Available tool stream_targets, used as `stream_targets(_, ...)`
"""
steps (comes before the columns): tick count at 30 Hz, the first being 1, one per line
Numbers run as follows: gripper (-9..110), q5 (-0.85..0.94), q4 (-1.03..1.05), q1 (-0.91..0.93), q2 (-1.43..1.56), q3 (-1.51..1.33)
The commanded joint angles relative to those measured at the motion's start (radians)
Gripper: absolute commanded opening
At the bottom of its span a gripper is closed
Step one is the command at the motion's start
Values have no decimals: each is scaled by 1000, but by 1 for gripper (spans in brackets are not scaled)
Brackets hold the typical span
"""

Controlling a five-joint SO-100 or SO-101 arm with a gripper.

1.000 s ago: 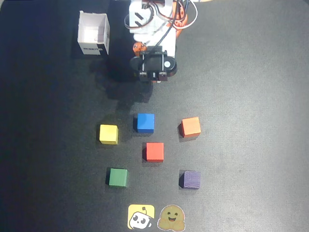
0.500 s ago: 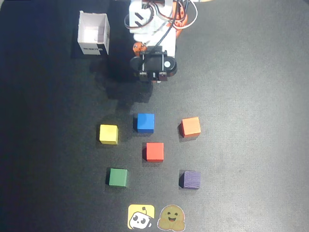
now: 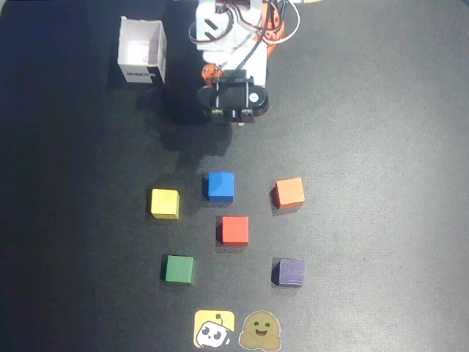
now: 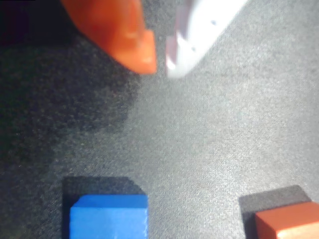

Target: Put the green cube on top of the red cube.

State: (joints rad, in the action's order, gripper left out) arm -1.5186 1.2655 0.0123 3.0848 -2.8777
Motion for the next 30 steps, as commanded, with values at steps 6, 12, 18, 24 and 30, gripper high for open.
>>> stream_targets(6,0,3,2,-3,8,5)
stream_targets(12,1,3,2,-3,8,5)
stream_targets(18,1,20,2,-3,8,5)
stream_targets(24,1,23,0,-3,8,5)
stream_targets(30,1,23,0,-3,8,5)
